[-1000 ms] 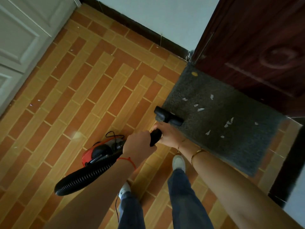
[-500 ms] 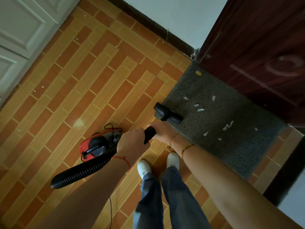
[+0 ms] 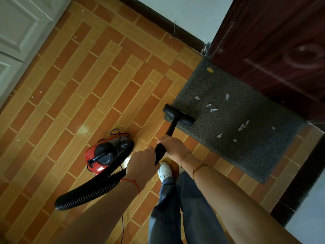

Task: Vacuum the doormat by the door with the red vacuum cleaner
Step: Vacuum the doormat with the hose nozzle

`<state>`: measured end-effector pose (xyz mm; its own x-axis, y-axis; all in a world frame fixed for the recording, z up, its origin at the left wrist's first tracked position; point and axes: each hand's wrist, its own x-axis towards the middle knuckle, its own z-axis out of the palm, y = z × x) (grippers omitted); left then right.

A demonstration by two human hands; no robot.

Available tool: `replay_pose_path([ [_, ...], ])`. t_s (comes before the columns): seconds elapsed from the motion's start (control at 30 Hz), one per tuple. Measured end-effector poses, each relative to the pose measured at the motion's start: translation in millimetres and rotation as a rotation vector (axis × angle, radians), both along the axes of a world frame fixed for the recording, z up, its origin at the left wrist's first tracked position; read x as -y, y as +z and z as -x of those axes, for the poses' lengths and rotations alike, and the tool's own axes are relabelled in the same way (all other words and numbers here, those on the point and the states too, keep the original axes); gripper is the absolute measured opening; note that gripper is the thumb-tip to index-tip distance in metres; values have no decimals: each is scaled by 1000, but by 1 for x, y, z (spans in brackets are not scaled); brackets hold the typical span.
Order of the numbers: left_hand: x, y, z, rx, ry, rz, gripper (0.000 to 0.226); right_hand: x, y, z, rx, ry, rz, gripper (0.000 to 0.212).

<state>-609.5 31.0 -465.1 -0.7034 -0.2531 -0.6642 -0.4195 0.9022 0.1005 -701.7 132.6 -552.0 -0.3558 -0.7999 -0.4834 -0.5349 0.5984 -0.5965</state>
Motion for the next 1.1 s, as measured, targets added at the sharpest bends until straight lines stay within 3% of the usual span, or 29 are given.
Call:
replay_pose_path([
  [0.43,6,-10,-34,28,48,27,24,13,-11,-34,-102,-3,-16,23],
  [0.77,-3,-25,6,-32,23,24,26,0,-14,5,-45,-95,-31,19],
  [1.0,-18,-30,38,-7,67,27,26,-6,5,33,-4,75,-5,59],
  [1.1,-28,-28,58,-2,57,26,22,-10,10,44,-27,143,-49,37],
])
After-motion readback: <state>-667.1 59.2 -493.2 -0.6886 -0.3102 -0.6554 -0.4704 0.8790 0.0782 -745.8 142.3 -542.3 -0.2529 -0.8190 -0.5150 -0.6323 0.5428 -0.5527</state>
